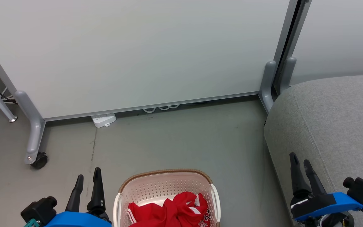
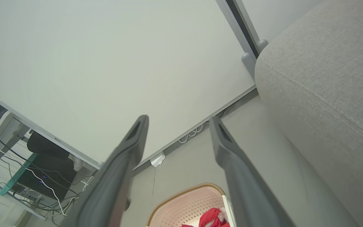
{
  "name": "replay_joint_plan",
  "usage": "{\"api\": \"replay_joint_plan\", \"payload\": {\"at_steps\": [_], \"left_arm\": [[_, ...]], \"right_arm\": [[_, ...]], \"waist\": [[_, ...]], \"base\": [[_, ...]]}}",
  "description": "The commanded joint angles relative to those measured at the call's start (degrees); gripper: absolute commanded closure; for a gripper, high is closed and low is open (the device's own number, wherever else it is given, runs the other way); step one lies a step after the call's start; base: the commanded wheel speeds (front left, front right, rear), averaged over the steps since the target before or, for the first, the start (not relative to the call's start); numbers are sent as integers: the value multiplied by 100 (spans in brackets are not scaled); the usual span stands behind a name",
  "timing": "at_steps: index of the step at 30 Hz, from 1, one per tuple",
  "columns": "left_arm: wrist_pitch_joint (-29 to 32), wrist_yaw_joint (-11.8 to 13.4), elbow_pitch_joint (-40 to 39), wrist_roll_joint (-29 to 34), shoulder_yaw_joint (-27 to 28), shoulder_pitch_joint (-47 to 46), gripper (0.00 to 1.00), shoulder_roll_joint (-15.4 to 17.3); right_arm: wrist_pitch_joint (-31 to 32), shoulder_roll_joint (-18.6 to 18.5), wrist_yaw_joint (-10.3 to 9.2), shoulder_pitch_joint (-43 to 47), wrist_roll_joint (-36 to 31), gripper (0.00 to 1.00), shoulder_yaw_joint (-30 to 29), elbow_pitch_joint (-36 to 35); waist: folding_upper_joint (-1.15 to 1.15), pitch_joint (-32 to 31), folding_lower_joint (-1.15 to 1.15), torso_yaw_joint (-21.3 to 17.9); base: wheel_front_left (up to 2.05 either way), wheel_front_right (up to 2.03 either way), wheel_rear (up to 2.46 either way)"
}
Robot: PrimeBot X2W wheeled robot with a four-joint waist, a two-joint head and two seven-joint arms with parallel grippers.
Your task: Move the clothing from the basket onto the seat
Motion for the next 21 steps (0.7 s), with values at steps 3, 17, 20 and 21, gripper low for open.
{"api": "replay_joint_plan", "payload": {"at_steps": [3,17,20,21], "left_arm": [[-94,43,-65,316,-47,-7,0,46],[-302,72,-101,1121,-136,37,0,58],[-339,80,-97,1246,-159,51,0,58],[-355,85,-95,1291,-167,55,0,58]], "right_arm": [[-26,-24,0,-14,-318,0,13,-79],[-105,-25,0,12,-1186,0,-57,-98],[-124,-25,0,11,-1352,0,-54,-92],[-124,-25,0,11,-1411,0,-50,-90]], "waist": [[0,2,0,0],[0,-24,0,-4],[0,-29,0,-7],[0,-30,0,-9]], "base": [[0,0,0],[0,0,0],[0,0,0],[0,0,0]]}}
